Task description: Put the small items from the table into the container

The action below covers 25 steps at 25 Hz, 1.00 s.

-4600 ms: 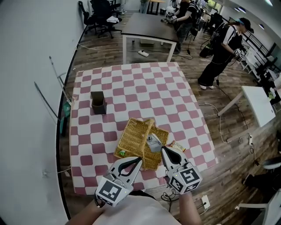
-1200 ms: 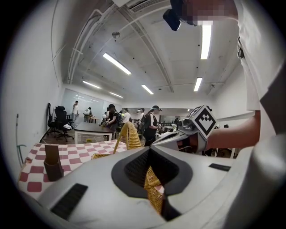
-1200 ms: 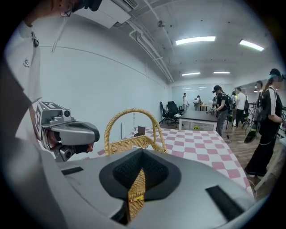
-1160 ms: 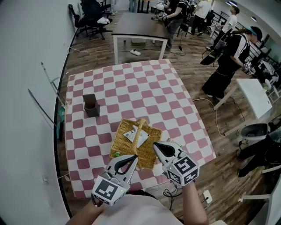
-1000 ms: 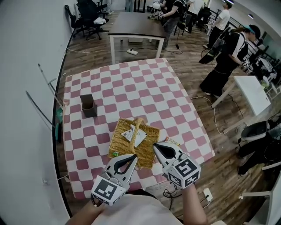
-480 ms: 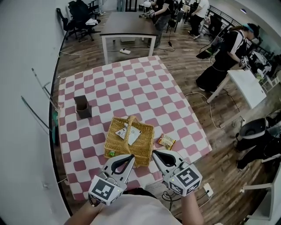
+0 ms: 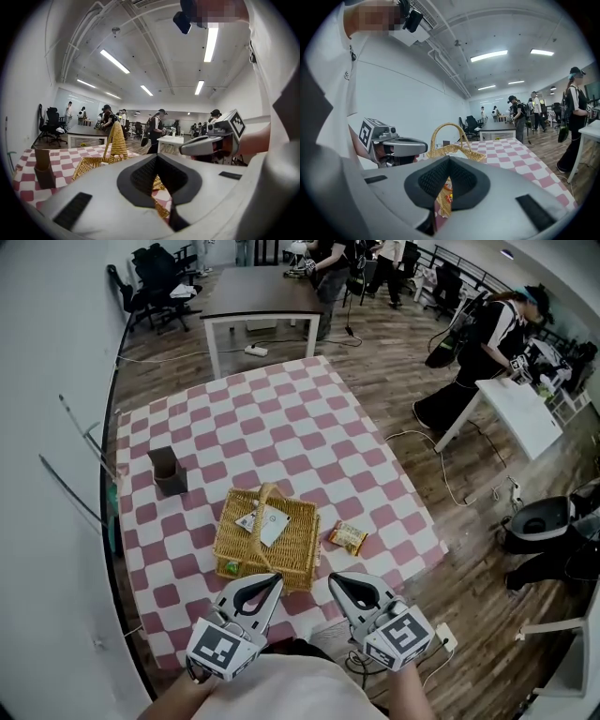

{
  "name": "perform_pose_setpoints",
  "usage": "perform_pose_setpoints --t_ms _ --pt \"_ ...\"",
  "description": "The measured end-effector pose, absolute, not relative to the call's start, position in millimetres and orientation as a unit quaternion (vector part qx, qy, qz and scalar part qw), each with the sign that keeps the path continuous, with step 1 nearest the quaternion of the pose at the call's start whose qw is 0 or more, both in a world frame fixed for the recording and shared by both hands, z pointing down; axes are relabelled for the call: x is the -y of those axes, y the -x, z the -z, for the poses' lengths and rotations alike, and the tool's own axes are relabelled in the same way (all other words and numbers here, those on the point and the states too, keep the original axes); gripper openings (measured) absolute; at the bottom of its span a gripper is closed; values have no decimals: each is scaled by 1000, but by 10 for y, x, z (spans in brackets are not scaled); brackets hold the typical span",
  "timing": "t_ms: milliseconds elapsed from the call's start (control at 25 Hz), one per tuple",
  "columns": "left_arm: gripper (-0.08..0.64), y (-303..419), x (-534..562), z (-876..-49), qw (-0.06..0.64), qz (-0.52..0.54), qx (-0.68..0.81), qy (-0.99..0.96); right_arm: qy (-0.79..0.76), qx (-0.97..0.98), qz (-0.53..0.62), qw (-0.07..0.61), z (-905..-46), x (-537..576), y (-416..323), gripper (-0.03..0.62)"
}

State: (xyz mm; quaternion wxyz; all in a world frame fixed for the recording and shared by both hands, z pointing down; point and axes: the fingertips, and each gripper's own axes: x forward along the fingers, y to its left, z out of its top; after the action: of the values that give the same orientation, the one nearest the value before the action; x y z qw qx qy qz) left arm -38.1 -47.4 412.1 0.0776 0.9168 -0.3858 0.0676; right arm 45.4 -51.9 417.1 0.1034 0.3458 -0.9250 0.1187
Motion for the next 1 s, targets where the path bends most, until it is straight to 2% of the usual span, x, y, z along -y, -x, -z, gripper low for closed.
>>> perform_pose_setpoints --t_ms 1000 --pt "-9 208 458 -4223 82 -71 378 -919 -378 909 -136 109 -4461 607 -740 2"
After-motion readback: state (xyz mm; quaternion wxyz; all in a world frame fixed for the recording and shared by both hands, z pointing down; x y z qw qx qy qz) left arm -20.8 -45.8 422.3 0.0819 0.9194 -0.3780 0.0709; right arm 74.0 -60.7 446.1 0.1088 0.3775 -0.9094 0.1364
